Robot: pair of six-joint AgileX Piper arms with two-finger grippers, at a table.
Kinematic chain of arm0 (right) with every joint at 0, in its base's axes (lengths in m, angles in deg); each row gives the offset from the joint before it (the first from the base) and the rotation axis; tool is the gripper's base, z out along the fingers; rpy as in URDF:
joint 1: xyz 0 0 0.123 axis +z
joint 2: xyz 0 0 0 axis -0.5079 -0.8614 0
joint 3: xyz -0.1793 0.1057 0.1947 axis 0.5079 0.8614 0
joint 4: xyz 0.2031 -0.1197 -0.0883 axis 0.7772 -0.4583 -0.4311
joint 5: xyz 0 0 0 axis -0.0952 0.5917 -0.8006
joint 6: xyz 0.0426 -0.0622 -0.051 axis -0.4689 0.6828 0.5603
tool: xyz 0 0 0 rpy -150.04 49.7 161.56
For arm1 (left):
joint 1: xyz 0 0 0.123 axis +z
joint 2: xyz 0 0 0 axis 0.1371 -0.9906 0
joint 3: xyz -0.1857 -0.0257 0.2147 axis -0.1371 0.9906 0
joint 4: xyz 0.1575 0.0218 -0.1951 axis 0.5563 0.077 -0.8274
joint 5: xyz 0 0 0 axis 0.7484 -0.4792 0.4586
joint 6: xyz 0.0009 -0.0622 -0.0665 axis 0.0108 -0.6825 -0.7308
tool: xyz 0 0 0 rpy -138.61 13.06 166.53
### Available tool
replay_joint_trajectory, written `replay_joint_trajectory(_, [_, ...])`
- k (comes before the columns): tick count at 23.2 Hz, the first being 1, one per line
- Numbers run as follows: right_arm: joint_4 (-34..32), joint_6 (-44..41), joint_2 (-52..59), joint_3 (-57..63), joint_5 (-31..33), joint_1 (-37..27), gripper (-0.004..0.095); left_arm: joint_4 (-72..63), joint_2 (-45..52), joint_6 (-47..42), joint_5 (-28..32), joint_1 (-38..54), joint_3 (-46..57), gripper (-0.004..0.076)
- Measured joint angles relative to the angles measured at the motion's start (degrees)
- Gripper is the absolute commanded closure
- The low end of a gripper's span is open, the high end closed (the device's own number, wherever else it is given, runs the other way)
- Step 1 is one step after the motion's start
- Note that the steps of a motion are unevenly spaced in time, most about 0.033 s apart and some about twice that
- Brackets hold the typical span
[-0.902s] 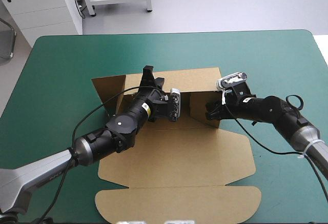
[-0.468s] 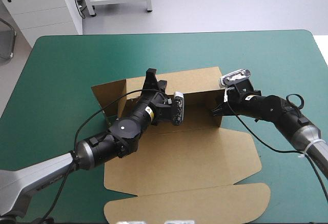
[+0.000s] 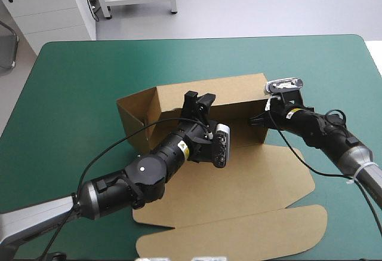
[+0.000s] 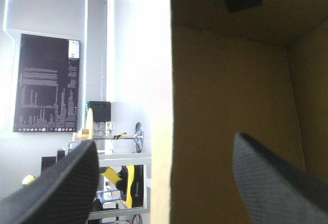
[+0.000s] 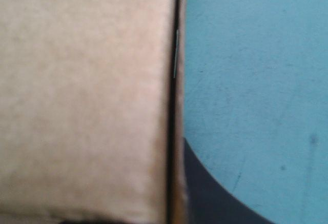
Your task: Fold the box
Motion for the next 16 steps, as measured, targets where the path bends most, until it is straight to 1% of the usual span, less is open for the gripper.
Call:
replay_joint_trajectory(2, [-7.0, -7.5, 0.0, -0.1, -0.4, 0.0, 0.0916, 0.0, 0.9, 0.0, -2.0, -1.9, -0.7, 0.0162])
replay_joint_trajectory(4, [-13.7, -14.6, 0.0, -0.4, -0.2, 0.0, 0.0917, 0.0, 1.9, 0.0, -3.9, -4.2, -1.3, 0.0229])
replay_joint_trajectory(5, [-17.6, -18.4, -0.1, -0.7, 0.5, 0.0, 0.0917, -0.1, 2.3, 0.0, -4.7, -5.2, -1.6, 0.0394])
replay_joint_trajectory(6, [-24.0, -23.7, -0.1, -1.4, 2.2, 0.0, 0.0917, -0.3, 3.1, 0.0, -6.1, -7.5, -2.6, 0.0507])
replay_joint_trajectory(7, [-26.7, -26.6, -0.1, -2.0, 3.3, 0.0, 0.0918, -0.4, 3.4, -0.1, -6.7, -8.4, -3.1, 0.0630])
replay_joint_trajectory(8, [-27.9, -27.7, -0.1, -2.3, 4.2, 0.0, 0.0923, -0.5, 3.7, -0.2, -6.9, -9.2, -3.6, 0.0732])
replay_joint_trajectory(9, [-28.8, -28.3, -0.1, -2.8, 4.6, 0.0, 0.0928, -0.8, 3.9, -0.2, -7.1, -9.7, -4.1, 0.0707])
replay_joint_trajectory(12, [-30.1, -29.4, -0.1, -3.3, 5.4, 0.0, 0.0928, -2.9, 4.1, -0.1, -7.4, -10.1, -5.9, 0.0704])
replay_joint_trajectory(14, [-30.3, -29.5, -0.1, -3.3, 5.6, 0.0, 0.0928, -7.8, 4.1, 0.8, -8.0, -9.7, -7.6, 0.0704])
replay_joint_trajectory(16, [-30.3, -29.5, -0.1, -3.3, 5.6, 0.0, 0.0928, -16.6, 4.1, 5.1, -8.4, -7.2, -10.6, 0.0704])
